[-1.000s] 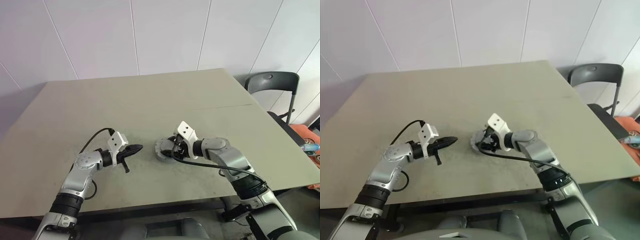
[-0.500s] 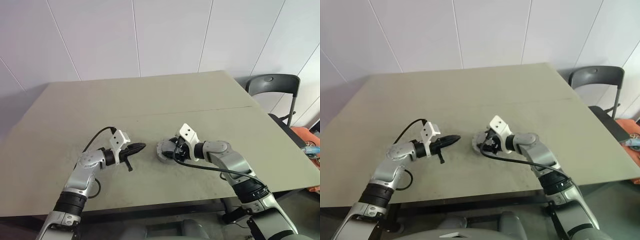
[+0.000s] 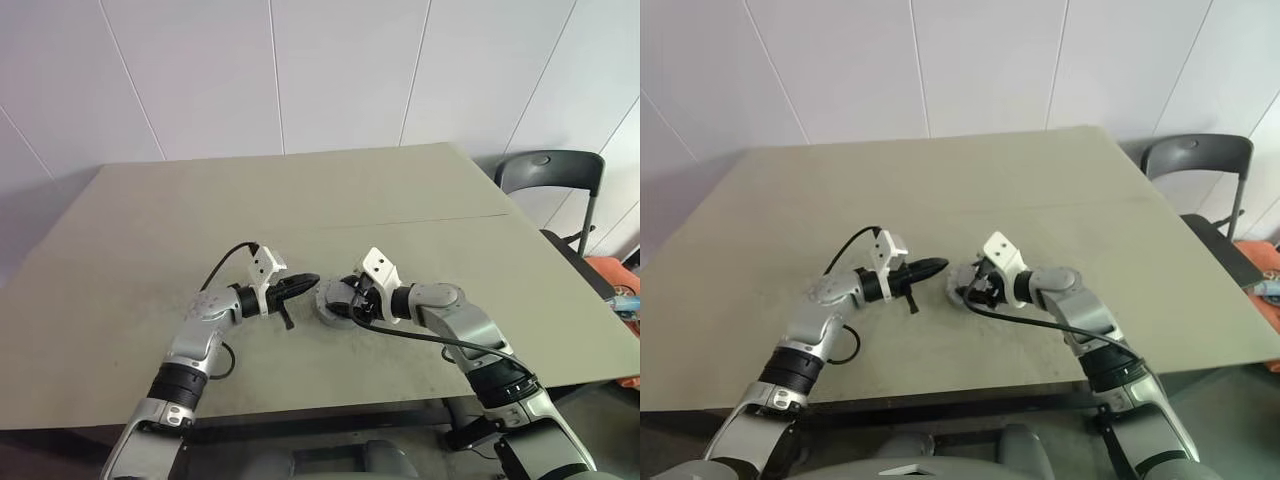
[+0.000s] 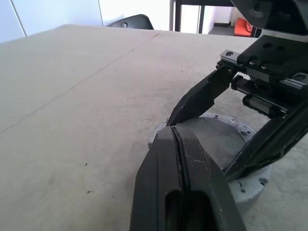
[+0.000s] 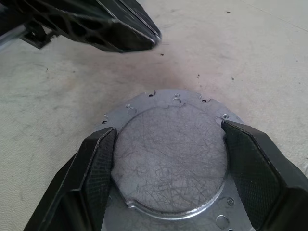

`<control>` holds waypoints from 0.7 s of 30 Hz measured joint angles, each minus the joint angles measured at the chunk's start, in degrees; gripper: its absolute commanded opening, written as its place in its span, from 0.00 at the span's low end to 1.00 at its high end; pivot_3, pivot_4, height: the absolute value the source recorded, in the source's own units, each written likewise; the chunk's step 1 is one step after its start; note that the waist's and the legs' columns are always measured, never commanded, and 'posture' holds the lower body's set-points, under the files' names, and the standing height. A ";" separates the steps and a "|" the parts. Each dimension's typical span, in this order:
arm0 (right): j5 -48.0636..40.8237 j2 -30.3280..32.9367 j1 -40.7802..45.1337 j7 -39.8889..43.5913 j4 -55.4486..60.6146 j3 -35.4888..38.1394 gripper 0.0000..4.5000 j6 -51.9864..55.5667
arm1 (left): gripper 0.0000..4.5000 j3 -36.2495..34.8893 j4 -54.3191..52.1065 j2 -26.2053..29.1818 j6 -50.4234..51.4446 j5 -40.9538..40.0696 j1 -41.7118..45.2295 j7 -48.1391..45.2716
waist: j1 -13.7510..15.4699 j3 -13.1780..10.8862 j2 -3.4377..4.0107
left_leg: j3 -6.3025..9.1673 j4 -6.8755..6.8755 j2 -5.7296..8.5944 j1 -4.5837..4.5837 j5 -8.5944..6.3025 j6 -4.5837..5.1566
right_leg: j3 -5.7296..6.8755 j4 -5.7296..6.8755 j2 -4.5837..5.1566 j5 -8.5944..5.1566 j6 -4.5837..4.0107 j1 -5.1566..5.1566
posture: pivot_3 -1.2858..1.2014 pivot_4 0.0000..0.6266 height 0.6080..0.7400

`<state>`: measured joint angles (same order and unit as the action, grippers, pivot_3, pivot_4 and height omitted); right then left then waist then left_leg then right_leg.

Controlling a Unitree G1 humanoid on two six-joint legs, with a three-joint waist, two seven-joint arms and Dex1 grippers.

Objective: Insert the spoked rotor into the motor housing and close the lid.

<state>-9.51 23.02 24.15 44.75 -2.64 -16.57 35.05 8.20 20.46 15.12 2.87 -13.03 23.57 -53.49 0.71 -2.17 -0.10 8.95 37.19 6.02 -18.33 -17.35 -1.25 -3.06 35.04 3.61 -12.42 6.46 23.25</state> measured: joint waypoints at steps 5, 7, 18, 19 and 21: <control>0.21 -0.17 -0.06 -0.03 0.07 0.04 0.70 0.00 | 0.00 1.85 1.96 -0.53 1.66 1.17 2.01 -0.89 | -0.05 0.00 0.00 | 0.01 0.00 0.00 0.00 0.00 0.00 | 0.01 0.00 -0.01 0.00 0.01 0.00 | 0.52 0.00 1.00; 0.23 -0.23 -0.19 -0.14 0.17 0.08 0.70 0.00 | 0.00 2.82 2.15 -0.61 2.74 1.81 2.09 -1.05 | -0.06 0.00 0.00 | 0.01 -0.01 -0.01 0.00 0.00 0.00 | 0.01 0.00 -0.01 0.00 0.01 0.00 | 0.52 0.00 1.00; 0.27 -0.63 -0.76 -1.22 0.68 0.23 0.70 0.07 | 0.00 5.08 1.91 -0.03 7.87 4.78 4.31 -0.20 | -0.01 0.05 -0.01 | 0.06 0.00 -0.02 0.08 0.00 0.00 | 0.04 0.01 -0.02 -0.02 0.02 -0.11 | 0.52 0.00 1.00; 0.27 -0.68 -0.78 -1.27 0.68 0.23 0.70 0.08 | 0.00 5.10 1.87 -0.04 7.86 5.00 4.34 0.03 | -0.02 0.06 0.00 | 0.06 0.00 -0.02 0.09 0.00 0.00 | 0.04 0.01 -0.02 -0.02 0.02 -0.12 | 0.52 0.00 1.00; 0.27 -0.70 -0.79 -1.32 0.68 0.23 0.70 0.07 | 0.00 5.10 1.83 -0.05 7.96 5.02 4.34 0.08 | -0.01 0.07 -0.01 | 0.07 0.00 -0.02 0.09 0.00 0.00 | 0.04 0.01 -0.02 -0.02 0.02 -0.12 | 0.52 0.00 1.00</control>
<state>-9.23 22.31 23.35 43.44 -1.96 -16.34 35.13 13.30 22.29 15.08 10.83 -8.01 27.92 -53.41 0.69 -2.10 -0.11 9.02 37.18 6.00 -18.24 -17.35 -1.25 -3.02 35.05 3.59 -12.44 6.48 23.14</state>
